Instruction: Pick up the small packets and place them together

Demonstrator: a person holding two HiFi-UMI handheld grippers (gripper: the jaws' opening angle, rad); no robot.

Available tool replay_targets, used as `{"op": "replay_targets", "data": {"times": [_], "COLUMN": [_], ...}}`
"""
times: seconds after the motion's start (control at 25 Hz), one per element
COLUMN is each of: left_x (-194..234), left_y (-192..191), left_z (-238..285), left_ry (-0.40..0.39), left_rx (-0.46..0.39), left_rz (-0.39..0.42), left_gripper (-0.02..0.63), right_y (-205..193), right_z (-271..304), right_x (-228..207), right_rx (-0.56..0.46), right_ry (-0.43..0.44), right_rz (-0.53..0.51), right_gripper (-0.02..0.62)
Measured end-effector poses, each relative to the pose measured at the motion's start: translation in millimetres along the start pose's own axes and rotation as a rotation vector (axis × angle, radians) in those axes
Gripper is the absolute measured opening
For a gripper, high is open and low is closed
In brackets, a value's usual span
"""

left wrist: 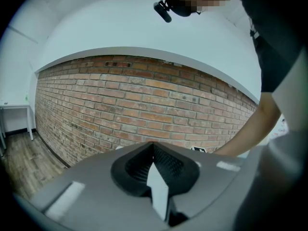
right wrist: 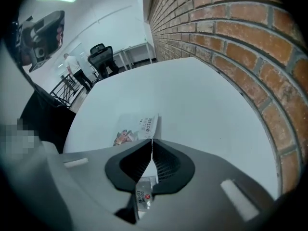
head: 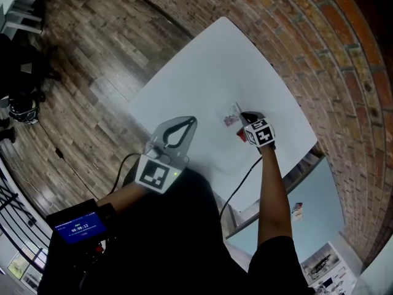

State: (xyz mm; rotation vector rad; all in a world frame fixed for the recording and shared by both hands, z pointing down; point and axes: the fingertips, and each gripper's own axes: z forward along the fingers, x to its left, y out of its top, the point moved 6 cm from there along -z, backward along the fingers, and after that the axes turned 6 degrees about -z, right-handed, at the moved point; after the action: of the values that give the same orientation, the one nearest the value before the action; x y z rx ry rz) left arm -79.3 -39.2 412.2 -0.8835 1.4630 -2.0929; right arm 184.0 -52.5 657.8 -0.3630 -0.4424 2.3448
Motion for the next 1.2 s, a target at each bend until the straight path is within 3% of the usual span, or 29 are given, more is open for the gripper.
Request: {"op": "replay_targets", "data": {"times": [0.76, 0.88, 0.96, 1.08, 1.2], "left_x": [-15, -15, -14, -12, -12], "left_y": [-7, -7, -6, -4, -3], "left_z": [3, 2, 1, -1, -3], "left_ry": [-0.008, 0.001, 0.006, 0.013, 0.012], "left_rx": [0.029, 0.025, 0.019, 0.020, 0.006], "left_rz": [-0.001, -0.004, -0.006, -0.001, -0.008], "left_gripper": [0.002, 0.002, 0.002, 0.002, 0.002], "right_y": [5, 3, 3, 6, 8], "right_z": [-1, -4, -10, -28, -48], "right_x": [-6, -7, -10, -13, -5], "right_rx": [0.022, 0.020, 0.007, -0.068, -0.226], "right_ry": [0.008, -0.009, -0.038, -0.111, -0.179], "right_rz": [-0.174, -0.190, -0.181, -0.123, 0.032], "right_gripper": [0.015, 0.066, 0.120, 0.126, 0.124]}}
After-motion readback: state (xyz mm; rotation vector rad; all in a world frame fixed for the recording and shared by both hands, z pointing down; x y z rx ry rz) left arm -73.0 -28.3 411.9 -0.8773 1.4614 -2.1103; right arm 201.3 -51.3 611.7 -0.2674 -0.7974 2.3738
